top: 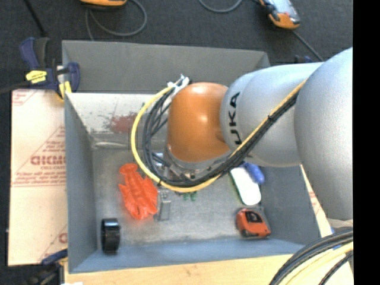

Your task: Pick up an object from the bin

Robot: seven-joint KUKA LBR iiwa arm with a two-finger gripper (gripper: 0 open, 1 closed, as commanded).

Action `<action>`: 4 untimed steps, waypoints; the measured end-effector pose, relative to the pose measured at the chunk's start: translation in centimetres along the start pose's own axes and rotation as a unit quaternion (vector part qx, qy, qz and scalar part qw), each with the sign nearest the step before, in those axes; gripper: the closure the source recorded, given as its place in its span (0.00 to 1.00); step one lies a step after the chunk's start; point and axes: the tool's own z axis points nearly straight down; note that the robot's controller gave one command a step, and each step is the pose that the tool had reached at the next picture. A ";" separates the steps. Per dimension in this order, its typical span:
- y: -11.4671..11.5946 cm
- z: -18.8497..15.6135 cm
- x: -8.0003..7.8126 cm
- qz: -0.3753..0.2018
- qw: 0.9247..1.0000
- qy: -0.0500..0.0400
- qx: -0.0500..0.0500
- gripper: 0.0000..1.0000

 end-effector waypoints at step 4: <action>1.4 -6.3 -2.8 -0.036 0.999 -0.013 -0.002 0.00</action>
Offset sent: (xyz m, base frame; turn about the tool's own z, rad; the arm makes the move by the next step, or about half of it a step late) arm 0.0031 0.0247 -0.0442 -0.2225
